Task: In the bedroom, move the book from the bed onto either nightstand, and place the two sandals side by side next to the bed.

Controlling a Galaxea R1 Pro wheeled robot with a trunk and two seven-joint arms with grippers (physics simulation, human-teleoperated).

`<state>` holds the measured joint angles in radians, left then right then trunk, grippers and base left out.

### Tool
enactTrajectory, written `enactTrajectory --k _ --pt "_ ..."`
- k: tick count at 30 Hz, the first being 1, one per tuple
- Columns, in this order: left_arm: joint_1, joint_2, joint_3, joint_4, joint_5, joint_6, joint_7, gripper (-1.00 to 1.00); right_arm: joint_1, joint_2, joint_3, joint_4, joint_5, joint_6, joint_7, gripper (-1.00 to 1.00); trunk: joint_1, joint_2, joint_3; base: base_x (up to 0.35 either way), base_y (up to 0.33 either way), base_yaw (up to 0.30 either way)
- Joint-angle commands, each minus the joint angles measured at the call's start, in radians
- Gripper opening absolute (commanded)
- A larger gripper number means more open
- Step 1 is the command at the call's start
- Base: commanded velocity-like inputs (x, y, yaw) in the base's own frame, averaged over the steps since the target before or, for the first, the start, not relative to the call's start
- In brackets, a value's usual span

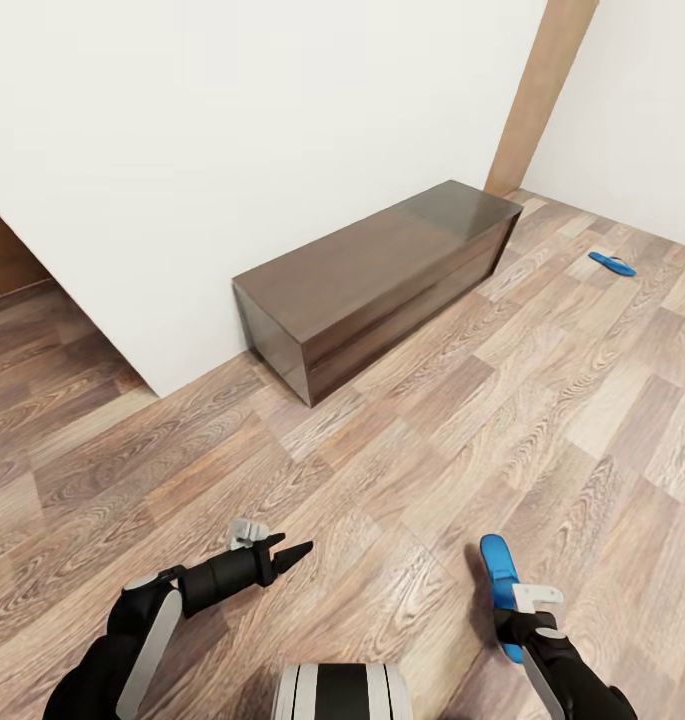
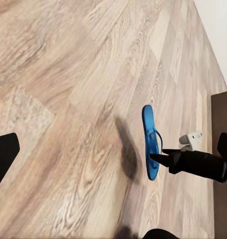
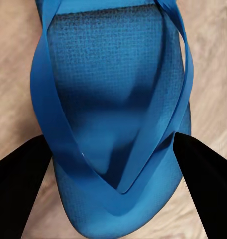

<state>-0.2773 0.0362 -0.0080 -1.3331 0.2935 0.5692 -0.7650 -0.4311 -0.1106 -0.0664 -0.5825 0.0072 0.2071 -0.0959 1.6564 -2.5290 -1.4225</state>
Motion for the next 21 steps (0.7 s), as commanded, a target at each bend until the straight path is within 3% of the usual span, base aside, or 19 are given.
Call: enactTrajectory --k 1,11,21 --pt "0.000 0.001 -0.001 0.000 0.007 0.007 0.001 1.00 0.000 0.000 0.000 -0.002 0.001 0.006 -0.002 -1.00 -0.001 0.000 0.003 0.000 0.000 0.000" --pt "0.000 0.000 -0.001 0.005 0.007 0.006 0.003 1.00 0.000 0.000 0.005 -0.004 -0.001 0.002 -0.002 -1.00 -0.005 0.002 0.042 0.000 0.000 0.000" --pt "0.000 -0.009 -0.001 0.031 0.005 0.006 0.004 1.00 0.000 -0.005 -0.001 -0.007 -0.004 -0.070 0.004 -1.00 -0.010 0.005 0.081 0.000 0.000 0.000"
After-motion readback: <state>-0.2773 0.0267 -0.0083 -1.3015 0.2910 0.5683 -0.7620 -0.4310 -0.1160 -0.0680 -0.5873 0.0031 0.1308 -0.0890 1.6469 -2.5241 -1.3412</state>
